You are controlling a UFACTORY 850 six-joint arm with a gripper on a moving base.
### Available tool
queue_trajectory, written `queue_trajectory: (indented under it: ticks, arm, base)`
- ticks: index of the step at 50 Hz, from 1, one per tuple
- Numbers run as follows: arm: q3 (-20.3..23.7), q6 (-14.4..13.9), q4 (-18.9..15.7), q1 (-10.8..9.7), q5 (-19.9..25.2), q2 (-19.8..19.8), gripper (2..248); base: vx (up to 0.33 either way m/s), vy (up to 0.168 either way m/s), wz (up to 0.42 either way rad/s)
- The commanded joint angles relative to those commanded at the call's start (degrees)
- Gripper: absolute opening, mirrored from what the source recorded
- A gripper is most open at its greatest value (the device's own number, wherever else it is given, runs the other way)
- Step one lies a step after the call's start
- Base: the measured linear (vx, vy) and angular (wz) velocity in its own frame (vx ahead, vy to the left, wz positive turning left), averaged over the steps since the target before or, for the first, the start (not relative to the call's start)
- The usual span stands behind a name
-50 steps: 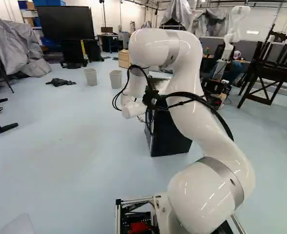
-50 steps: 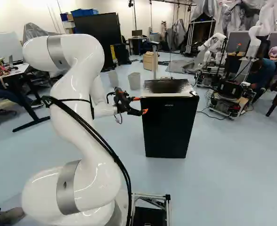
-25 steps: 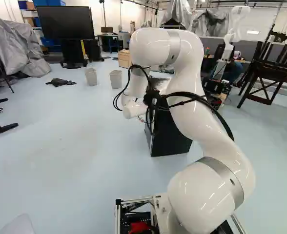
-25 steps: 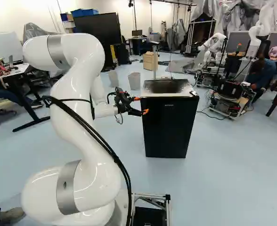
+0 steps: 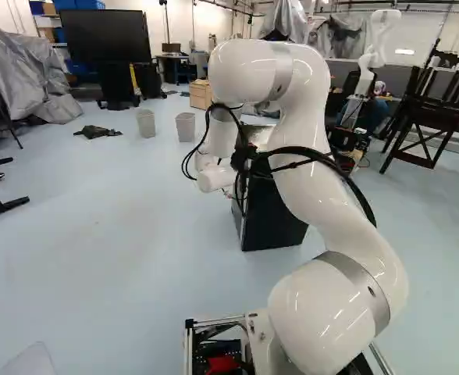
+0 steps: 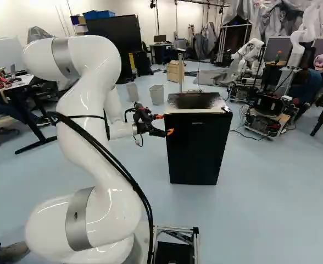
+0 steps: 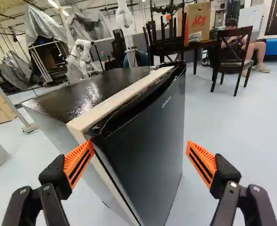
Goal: Grab a drink from the fridge
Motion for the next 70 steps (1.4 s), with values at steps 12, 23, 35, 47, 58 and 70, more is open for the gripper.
queue_trajectory:
  ticks: [12, 23, 35, 47, 58, 70]
  arm:
    - [1.57, 0.0, 0.0, 0.03, 0.0, 0.85, 247]
    - [3.18, 0.0, 0.0, 0.11, 0.0, 1.72, 247]
    - [5.74, 0.0, 0.0, 0.62, 0.0, 3.1, 247]
    - [7.98, 0.0, 0.0, 2.17, 0.0, 4.3, 247]
    - [8.68, 0.0, 0.0, 3.86, 0.0, 4.68, 247]
    - [8.04, 0.0, 0.0, 5.39, 0.0, 4.34, 247]
  base:
    - [0.0, 0.0, 0.0]
    - [-0.001, -0.003, -0.014]
    - [0.0, 0.0, 0.0]
    - [0.0, 0.0, 0.0]
    - [0.0, 0.0, 0.0]
    - [0.0, 0.0, 0.0]
